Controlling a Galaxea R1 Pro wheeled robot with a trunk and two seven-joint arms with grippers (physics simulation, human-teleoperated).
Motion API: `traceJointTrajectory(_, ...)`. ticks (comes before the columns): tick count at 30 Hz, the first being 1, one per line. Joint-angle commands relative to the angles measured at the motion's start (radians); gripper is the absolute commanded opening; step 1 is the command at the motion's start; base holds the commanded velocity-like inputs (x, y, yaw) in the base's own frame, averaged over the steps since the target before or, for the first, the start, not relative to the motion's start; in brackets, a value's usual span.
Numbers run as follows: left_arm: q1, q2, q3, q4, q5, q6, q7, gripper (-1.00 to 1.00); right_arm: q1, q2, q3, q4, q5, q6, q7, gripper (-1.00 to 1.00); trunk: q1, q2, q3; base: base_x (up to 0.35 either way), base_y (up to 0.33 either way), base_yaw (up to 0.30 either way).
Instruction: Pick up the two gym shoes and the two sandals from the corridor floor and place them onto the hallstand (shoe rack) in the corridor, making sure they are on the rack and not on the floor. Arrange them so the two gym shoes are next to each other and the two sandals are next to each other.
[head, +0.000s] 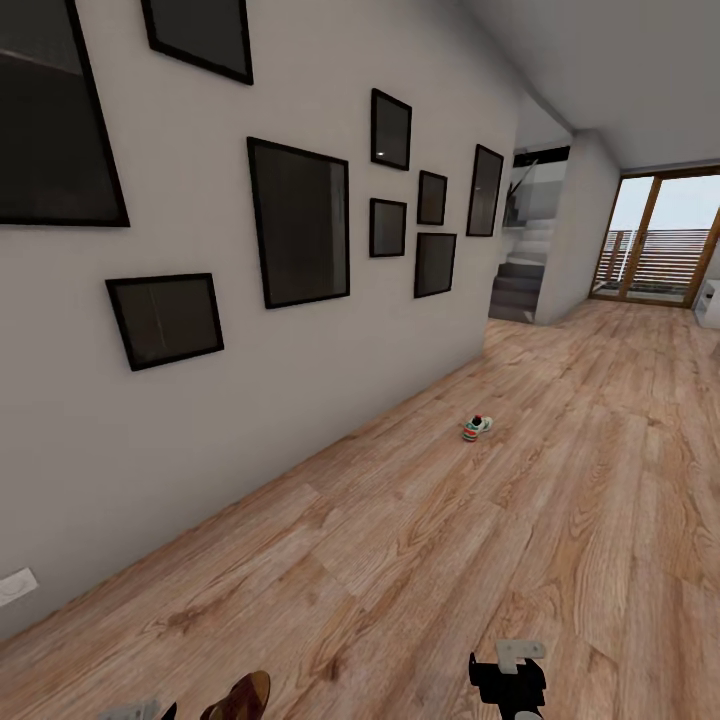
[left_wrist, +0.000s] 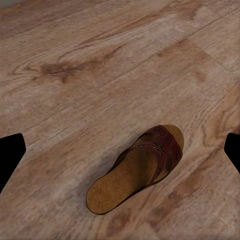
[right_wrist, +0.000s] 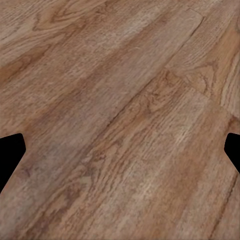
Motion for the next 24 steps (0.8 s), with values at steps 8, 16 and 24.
traceJointTrajectory(8, -0.001, 0.000, 0.009, 0.001, -0.010, -0.004, -0.004, 1.00, -0.001, -0.001, -0.007, 0.001, 0.015, -0.003, -0.001, 1.00, 0.000, 0.000, -0.001, 0.000, 0.000, 0.000)
traceJointTrajectory(16, 0.005, 0.000, 0.009, 0.000, -0.006, -0.007, -0.004, 1.00, -0.001, 0.001, -0.006, 0.002, 0.018, -0.002, -0.001, 1.00, 0.000, 0.000, -0.001, 0.000, 0.000, 0.000)
traceJointTrajectory(24, 0.007, 0.001, 0.009, -0.001, -0.006, -0.007, -0.004, 1.00, 0.000, -0.010, -0.006, 0.000, 0.013, -0.003, 0.000, 1.00, 0.000, 0.000, -0.001, 0.000, 0.000, 0.000)
